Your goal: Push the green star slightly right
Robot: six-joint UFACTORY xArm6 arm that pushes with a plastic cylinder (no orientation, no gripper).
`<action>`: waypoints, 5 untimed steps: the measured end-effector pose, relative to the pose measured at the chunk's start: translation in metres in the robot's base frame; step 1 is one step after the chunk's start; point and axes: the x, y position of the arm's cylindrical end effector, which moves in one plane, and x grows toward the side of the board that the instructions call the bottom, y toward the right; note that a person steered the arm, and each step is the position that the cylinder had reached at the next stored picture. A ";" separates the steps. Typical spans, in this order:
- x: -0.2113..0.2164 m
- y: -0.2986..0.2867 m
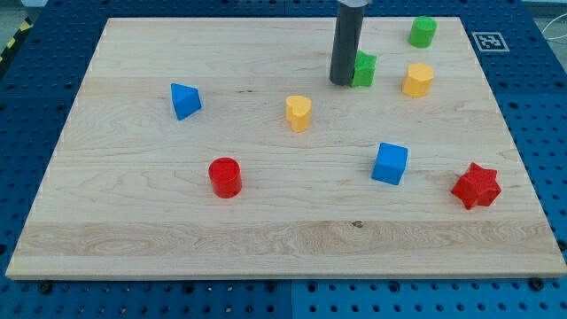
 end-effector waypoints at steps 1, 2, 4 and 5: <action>0.005 0.000; -0.010 0.000; -0.047 0.012; -0.045 0.022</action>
